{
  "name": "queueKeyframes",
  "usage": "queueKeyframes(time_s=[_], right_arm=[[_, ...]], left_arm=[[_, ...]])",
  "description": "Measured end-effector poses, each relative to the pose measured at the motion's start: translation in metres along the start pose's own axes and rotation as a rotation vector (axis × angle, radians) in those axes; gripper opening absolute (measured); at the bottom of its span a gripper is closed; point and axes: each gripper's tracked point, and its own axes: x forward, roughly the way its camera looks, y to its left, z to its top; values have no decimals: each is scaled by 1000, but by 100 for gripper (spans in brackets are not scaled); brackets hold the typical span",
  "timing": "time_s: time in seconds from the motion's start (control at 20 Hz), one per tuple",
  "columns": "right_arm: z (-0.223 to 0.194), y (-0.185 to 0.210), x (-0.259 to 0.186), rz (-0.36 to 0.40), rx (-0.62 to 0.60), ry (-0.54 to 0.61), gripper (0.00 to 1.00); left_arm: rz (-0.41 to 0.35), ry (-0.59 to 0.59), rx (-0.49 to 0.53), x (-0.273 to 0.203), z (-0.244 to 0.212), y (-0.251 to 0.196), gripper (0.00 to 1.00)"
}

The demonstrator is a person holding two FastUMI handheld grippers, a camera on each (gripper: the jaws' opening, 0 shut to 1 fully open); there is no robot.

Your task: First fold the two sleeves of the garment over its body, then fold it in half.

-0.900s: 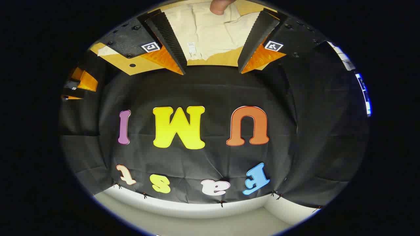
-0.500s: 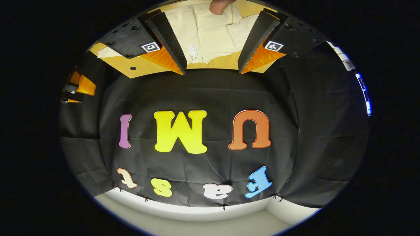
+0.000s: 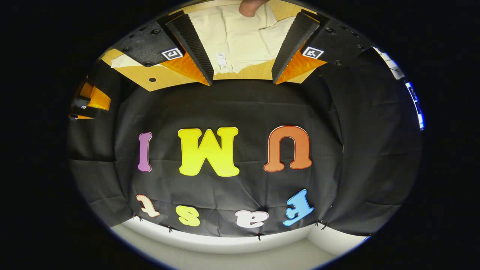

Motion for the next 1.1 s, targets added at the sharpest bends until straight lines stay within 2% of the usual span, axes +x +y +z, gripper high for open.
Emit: queueKeyframes(time_s=[0.3,0.5,0.65,0.85,1.1], right_arm=[[-4,-29,14,-44,21,14,94],[-28,-89,40,-138,47,70,94],[-65,-152,64,-246,60,137,94],[-139,-225,81,-351,74,292,94],[-230,-279,102,-390,99,473,94]], left_arm=[[17,14,-19,1,-5,-1,99],[27,17,-18,-2,-5,-9,99],[28,20,-20,-4,-7,-20,99],[51,17,-7,-9,-2,-31,99],[106,38,3,-15,-5,-43,99]])
